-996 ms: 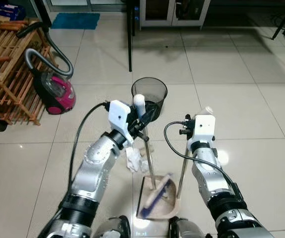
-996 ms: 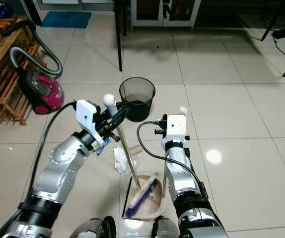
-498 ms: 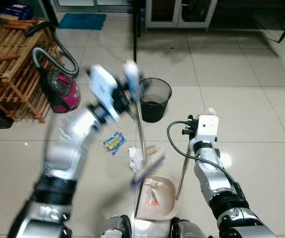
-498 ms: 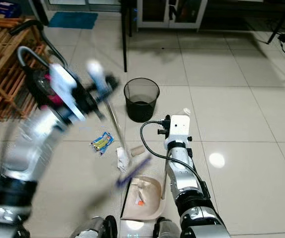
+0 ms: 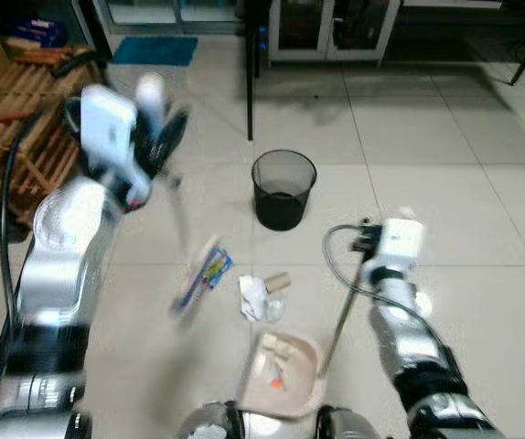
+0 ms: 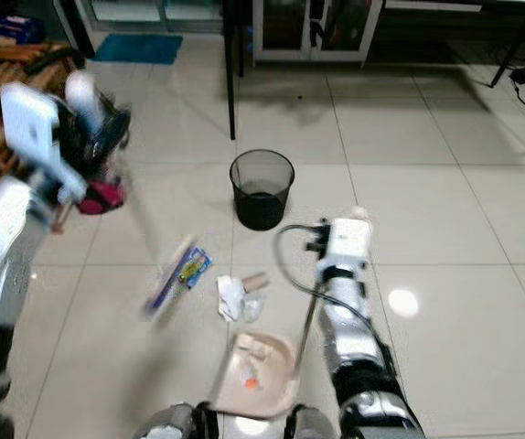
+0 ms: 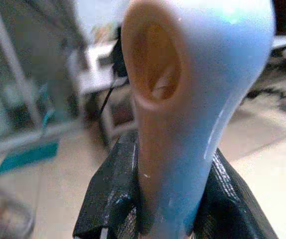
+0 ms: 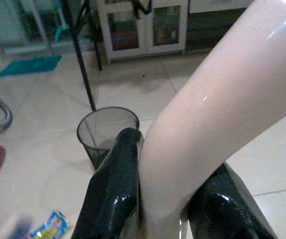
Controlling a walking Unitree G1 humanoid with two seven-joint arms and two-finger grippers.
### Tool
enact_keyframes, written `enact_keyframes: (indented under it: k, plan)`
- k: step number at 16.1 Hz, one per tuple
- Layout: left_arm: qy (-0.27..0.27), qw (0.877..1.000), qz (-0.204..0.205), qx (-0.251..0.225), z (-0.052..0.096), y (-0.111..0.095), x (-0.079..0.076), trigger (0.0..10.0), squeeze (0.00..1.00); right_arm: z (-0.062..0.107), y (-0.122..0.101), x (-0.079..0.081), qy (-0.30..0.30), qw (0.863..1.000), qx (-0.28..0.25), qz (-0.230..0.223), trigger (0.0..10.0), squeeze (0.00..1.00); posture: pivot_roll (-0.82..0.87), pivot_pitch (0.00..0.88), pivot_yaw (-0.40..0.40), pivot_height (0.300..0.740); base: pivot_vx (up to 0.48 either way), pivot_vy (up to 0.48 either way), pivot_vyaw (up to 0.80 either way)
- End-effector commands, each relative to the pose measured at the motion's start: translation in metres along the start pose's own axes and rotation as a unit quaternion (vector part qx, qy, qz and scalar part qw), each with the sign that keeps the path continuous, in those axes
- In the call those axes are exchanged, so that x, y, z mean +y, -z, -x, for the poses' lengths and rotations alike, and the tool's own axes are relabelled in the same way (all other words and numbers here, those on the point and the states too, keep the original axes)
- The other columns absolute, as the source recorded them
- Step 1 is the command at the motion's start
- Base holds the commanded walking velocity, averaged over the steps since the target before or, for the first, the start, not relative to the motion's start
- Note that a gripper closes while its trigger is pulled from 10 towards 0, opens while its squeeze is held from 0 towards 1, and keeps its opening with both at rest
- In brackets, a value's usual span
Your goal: Sweep floor
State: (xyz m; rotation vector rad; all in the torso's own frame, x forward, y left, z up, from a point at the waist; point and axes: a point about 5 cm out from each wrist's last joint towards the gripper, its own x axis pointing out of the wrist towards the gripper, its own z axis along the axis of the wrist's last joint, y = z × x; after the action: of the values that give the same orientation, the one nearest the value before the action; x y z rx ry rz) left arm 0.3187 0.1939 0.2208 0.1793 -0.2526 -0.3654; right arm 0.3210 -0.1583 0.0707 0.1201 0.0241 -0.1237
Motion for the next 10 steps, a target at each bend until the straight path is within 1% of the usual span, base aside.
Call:
enact_keyframes:
  k: [1,2,4,5,6,7,8,9,10]
  plan:
    - [-0.005,1.000,0.015,-0.011,0.001,-0.004,-0.008,10.0,0.00,-0.004,-0.018,-0.001,-0.004,0.999,-0.031,-0.019,10.0,0.00,-0.01,0.051,0.032,0.740,0.000,0.000,0.00]
    - [-0.015,1.000,0.020,-0.004,0.005,0.003,-0.014,10.0,0.00,-0.005,-0.032,-0.005,-0.003,0.998,-0.048,-0.030,10.0,0.00,-0.02,0.046,0.030,0.740,0.000,0.000,0.00]
    - [-0.039,0.999,0.022,0.008,0.010,0.012,-0.020,10.0,0.00,-0.006,-0.052,-0.009,-0.003,0.997,-0.067,-0.040,10.0,0.00,-0.03,0.040,0.031,0.740,0.000,0.000,0.00]
    - [-0.048,0.999,0.022,0.015,0.012,0.016,-0.021,10.0,0.00,-0.006,-0.058,-0.010,-0.004,0.996,-0.073,-0.043,10.0,0.00,-0.03,0.039,0.032,0.740,0.000,0.000,0.00]
    - [-0.071,0.997,0.011,0.024,0.016,0.020,-0.021,10.0,0.00,-0.005,-0.073,-0.010,-0.007,0.995,-0.082,-0.049,10.0,0.00,-0.03,0.037,0.033,0.740,0.000,0.000,0.00]
    - [-0.080,0.997,0.009,0.021,0.017,0.019,-0.020,10.0,0.00,-0.004,-0.080,-0.010,-0.009,0.995,-0.086,-0.051,10.0,0.00,-0.03,0.035,0.034,0.740,0.000,0.000,0.00]
    - [-0.093,0.996,0.009,0.016,0.020,0.016,-0.019,10.0,0.00,-0.004,-0.091,-0.011,-0.008,0.994,-0.098,-0.056,10.0,0.00,-0.03,0.033,0.036,0.740,0.000,0.000,0.00]
    - [-0.096,0.995,0.009,0.015,0.021,0.015,-0.019,10.0,0.00,-0.004,-0.097,-0.012,-0.006,0.993,-0.103,-0.061,10.0,0.00,-0.03,0.031,0.037,0.740,0.000,0.000,0.00]
    - [-0.095,0.995,-0.002,0.014,0.024,0.014,-0.020,10.0,0.00,-0.005,-0.116,-0.015,0.010,0.990,-0.119,-0.074,10.0,0.00,-0.03,0.026,0.038,0.740,0.000,0.000,0.00]
